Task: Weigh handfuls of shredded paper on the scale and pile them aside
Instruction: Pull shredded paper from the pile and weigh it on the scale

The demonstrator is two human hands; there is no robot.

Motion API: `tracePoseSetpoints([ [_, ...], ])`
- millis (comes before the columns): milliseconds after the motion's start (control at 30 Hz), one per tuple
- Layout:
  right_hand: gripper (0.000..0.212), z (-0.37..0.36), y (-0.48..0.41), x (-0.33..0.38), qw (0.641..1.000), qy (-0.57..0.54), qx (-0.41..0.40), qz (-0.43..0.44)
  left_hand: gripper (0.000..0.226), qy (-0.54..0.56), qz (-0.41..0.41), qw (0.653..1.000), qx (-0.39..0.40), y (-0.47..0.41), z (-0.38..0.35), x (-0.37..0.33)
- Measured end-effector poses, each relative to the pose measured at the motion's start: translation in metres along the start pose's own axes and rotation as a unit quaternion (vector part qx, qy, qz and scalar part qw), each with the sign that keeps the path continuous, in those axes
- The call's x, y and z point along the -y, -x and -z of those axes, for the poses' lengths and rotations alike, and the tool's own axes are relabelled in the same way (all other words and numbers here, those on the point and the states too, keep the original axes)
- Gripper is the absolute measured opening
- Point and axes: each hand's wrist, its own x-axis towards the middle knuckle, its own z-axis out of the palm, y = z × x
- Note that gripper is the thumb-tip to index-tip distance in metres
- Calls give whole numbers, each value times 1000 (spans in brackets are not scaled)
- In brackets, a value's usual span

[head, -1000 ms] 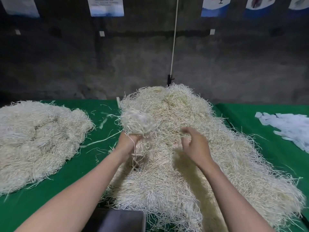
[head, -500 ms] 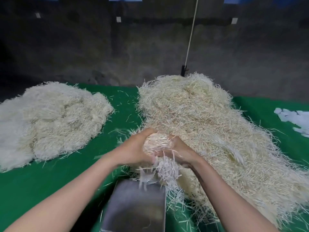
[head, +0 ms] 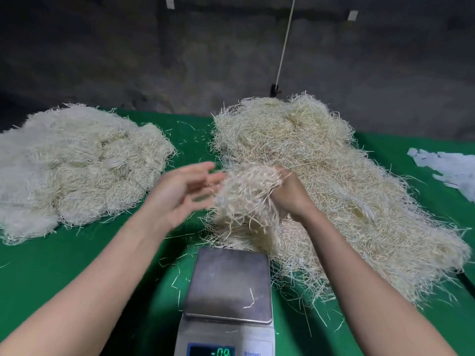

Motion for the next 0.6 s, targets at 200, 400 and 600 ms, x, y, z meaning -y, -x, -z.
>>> tracePoseSetpoints([
  [200, 58, -4, 24, -10, 997, 7, 45, -69, 83, -59, 18, 998, -15, 1, 14, 24],
  [400, 63, -50, 49, -45, 994, 59, 92, 0, 57, -142, 24, 989, -43, 2, -7, 106],
  [600, 85, -37, 72, -83, 973, 128, 189, -38, 40, -133, 32, 987, -80, 5, 9, 149],
])
